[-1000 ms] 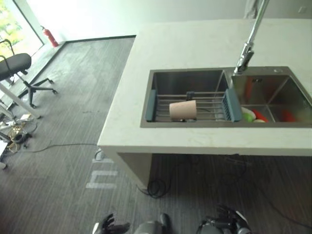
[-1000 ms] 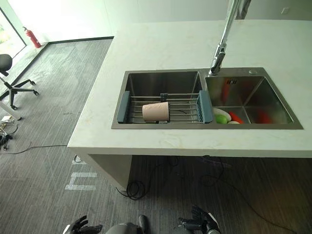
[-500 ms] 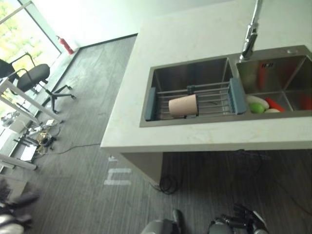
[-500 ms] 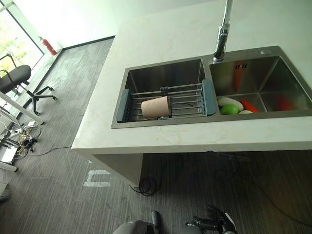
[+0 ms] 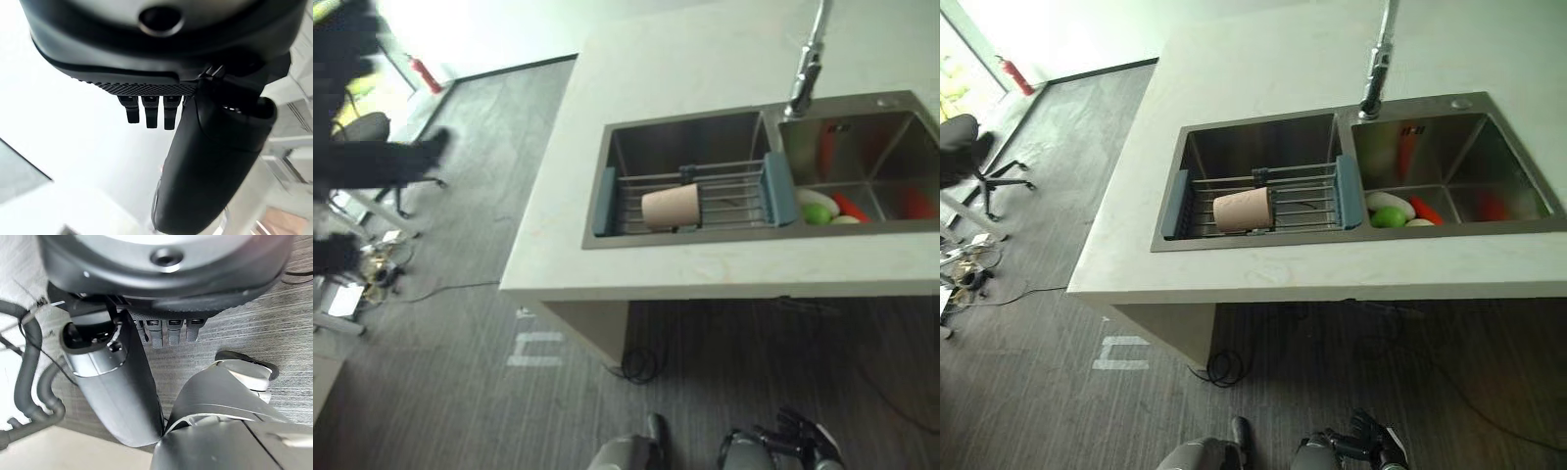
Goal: Place the dishes in the dishwasher.
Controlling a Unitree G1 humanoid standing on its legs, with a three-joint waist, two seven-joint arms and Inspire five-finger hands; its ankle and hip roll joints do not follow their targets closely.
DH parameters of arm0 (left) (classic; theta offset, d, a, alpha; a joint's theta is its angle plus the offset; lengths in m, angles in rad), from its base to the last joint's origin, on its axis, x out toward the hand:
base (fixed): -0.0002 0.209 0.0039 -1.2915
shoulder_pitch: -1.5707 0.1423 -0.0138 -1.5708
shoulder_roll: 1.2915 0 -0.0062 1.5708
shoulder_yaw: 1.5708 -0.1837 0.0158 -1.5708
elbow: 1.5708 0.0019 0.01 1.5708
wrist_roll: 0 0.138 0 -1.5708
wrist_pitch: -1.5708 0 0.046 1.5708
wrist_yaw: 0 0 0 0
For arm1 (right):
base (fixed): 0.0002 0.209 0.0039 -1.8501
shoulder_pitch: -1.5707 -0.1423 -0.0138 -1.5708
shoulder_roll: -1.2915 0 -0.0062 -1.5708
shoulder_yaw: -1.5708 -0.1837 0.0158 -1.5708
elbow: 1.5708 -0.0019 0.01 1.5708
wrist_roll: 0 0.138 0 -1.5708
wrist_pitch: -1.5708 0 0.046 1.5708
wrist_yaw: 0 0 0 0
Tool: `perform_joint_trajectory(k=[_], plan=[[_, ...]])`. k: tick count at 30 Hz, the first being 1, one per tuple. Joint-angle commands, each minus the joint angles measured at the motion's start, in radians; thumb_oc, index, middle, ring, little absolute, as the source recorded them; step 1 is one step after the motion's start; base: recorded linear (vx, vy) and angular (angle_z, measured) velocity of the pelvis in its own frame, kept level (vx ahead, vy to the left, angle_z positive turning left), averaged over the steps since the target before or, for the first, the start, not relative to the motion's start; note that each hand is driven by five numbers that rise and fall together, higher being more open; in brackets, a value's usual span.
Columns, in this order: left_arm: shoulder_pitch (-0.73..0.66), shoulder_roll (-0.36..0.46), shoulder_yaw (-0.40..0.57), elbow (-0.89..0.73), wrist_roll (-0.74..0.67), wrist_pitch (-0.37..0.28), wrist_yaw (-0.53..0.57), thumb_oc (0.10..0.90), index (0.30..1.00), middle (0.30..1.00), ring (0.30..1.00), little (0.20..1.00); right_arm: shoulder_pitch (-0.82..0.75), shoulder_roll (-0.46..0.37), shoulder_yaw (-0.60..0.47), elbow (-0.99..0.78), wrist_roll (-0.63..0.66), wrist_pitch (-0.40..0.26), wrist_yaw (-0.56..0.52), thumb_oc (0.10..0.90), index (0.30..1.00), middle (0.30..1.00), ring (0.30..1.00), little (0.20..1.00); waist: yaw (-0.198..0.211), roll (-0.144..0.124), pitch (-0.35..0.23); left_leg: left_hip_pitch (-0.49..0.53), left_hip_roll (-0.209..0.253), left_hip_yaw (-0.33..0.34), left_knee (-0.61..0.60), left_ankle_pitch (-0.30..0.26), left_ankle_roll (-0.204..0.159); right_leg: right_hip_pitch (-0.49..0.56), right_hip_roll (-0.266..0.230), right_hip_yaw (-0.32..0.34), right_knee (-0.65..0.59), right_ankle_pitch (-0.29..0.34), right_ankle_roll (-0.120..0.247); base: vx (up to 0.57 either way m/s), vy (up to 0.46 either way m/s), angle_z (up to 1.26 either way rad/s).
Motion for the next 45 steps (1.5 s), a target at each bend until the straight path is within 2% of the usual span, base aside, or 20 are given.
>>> perform_joint_trajectory(k=[1, 4, 8, 14, 16, 21, 22, 26, 28, 33, 43, 45], plan=[[-0.140, -0.008, 0.074, 0.142, 0.009, 0.048, 0.013, 0.800, 0.900, 0.900, 0.900, 0.900, 0.054, -0.027, -0.004, -0.035, -0.016, -0.011, 0.020, 0.800, 0.900, 0.900, 0.900, 0.900, -0.026, 0.035, -0.019, 0.029, 0.136, -0.031, 0.089, -0.128, -0.108, 0.057, -0.017, 0.071, -0.184, 0.078, 0.143, 0.02, -0.050, -0.25], [-0.242, -0.044, -0.038, 0.130, 0.028, 0.099, 0.027, 0.800, 0.900, 0.900, 0.900, 0.900, 0.059, -0.031, 0.004, -0.045, -0.021, -0.007, 0.029, 0.800, 0.900, 0.900, 0.900, 0.900, -0.057, 0.028, -0.008, 0.031, 0.141, -0.011, 0.089, -0.126, -0.108, 0.044, -0.009, 0.092, -0.184, 0.085, 0.144, 0.00, -0.019, -0.39], [-0.322, -0.079, -0.147, 0.143, 0.068, 0.128, 0.017, 0.800, 0.900, 0.900, 0.900, 0.900, 0.067, -0.027, 0.009, -0.056, -0.024, -0.013, 0.030, 0.800, 0.900, 0.900, 0.900, 0.900, -0.083, 0.023, 0.001, 0.035, 0.145, 0.007, 0.089, -0.125, -0.108, 0.037, -0.005, 0.110, -0.184, 0.092, 0.146, 0.00, -0.016, -0.18], [-0.392, -0.128, -0.265, 0.143, 0.162, 0.188, -0.022, 0.800, 0.900, 0.900, 0.900, 0.900, 0.065, -0.025, 0.018, -0.086, -0.023, -0.006, 0.017, 0.800, 0.900, 0.900, 0.900, 0.900, -0.104, 0.014, 0.017, 0.032, 0.150, 0.030, 0.089, -0.121, -0.108, 0.022, -0.005, 0.125, -0.184, 0.101, 0.148, -0.01, -0.001, -0.04], [-0.393, -0.155, -0.300, 0.142, 0.244, 0.214, -0.011, 0.800, 0.900, 0.900, 0.900, 0.900, 0.060, -0.028, 0.022, -0.103, -0.011, -0.007, 0.011, 0.800, 0.900, 0.900, 0.900, 0.900, -0.110, 0.011, 0.029, 0.026, 0.150, 0.034, 0.089, -0.119, -0.107, 0.014, -0.005, 0.130, -0.184, 0.103, 0.148, -0.06, 0.018, -0.16], [-0.400, -0.156, -0.328, 0.169, 0.346, 0.204, 0.021, 0.800, 0.900, 0.900, 0.900, 0.900, 0.055, -0.037, 0.028, -0.152, 0.023, 0.005, 0.005, 0.800, 0.900, 0.900, 0.900, 0.900, -0.115, 0.009, 0.055, 0.006, 0.151, 0.040, 0.089, -0.110, -0.107, -0.004, -0.011, 0.129, -0.184, 0.112, 0.148, -0.06, 0.021, -0.02], [-0.410, -0.144, -0.337, 0.174, 0.435, 0.196, 0.068, 0.800, 0.900, 0.900, 0.900, 0.900, 0.049, -0.039, 0.034, -0.179, 0.044, 0.006, 0.000, 0.800, 0.900, 0.900, 0.900, 0.900, -0.117, 0.005, 0.076, -0.014, 0.151, 0.041, 0.089, -0.106, -0.107, -0.024, -0.016, 0.128, -0.184, 0.118, 0.149, -0.11, 0.027, -0.02], [-0.417, -0.125, -0.336, 0.175, 0.521, 0.187, 0.140, 0.800, 0.900, 0.900, 0.900, 0.900, 0.051, -0.046, 0.037, -0.216, 0.053, 0.021, -0.009, 0.800, 0.900, 0.900, 0.900, 0.900, -0.124, 0.001, 0.101, -0.034, 0.151, 0.044, 0.089, -0.100, -0.107, -0.045, -0.017, 0.132, -0.184, 0.124, 0.149, -0.06, 0.028, 0.01], [-0.431, -0.116, -0.337, 0.170, 0.588, 0.193, 0.217, 0.800, 0.900, 0.900, 0.900, 0.900, 0.053, -0.050, 0.047, -0.236, 0.055, 0.029, -0.017, 0.800, 0.900, 0.900, 0.900, 0.900, -0.128, -0.001, 0.120, -0.048, 0.153, 0.048, 0.089, -0.094, -0.110, -0.058, -0.020, 0.132, -0.184, 0.128, 0.148, -0.03, 0.029, -0.04], [-0.445, -0.119, -0.340, 0.170, 0.603, 0.208, 0.280, 0.800, 0.900, 0.900, 0.900, 0.900, 0.051, -0.052, 0.055, -0.258, 0.055, 0.037, -0.020, 0.800, 0.900, 0.900, 0.900, 0.900, -0.133, -0.003, 0.138, -0.061, 0.151, 0.049, 0.089, -0.089, -0.109, -0.070, -0.020, 0.133, -0.184, 0.132, 0.146, -0.01, 0.009, -0.06], [-0.503, -0.135, -0.366, 0.186, 0.555, 0.206, 0.330, 0.800, 0.900, 0.900, 0.900, 0.900, 0.030, -0.063, 0.071, -0.291, 0.061, 0.055, -0.019, 0.800, 0.900, 0.900, 0.900, 0.900, -0.147, -0.005, 0.174, -0.081, 0.151, 0.050, 0.089, -0.082, -0.111, -0.098, -0.012, 0.152, -0.184, 0.137, 0.143, 0.00, 0.001, -0.01], [-0.520, -0.134, -0.374, 0.196, 0.538, 0.176, 0.341, 0.800, 0.900, 0.900, 0.900, 0.900, 0.027, -0.068, 0.076, -0.297, 0.066, 0.055, -0.020, 0.800, 0.900, 0.900, 0.900, 0.900, -0.151, -0.006, 0.184, -0.084, 0.152, 0.053, 0.089, -0.081, -0.112, -0.104, -0.011, 0.155, -0.184, 0.138, 0.142, 0.00, 0.000, 0.00]])
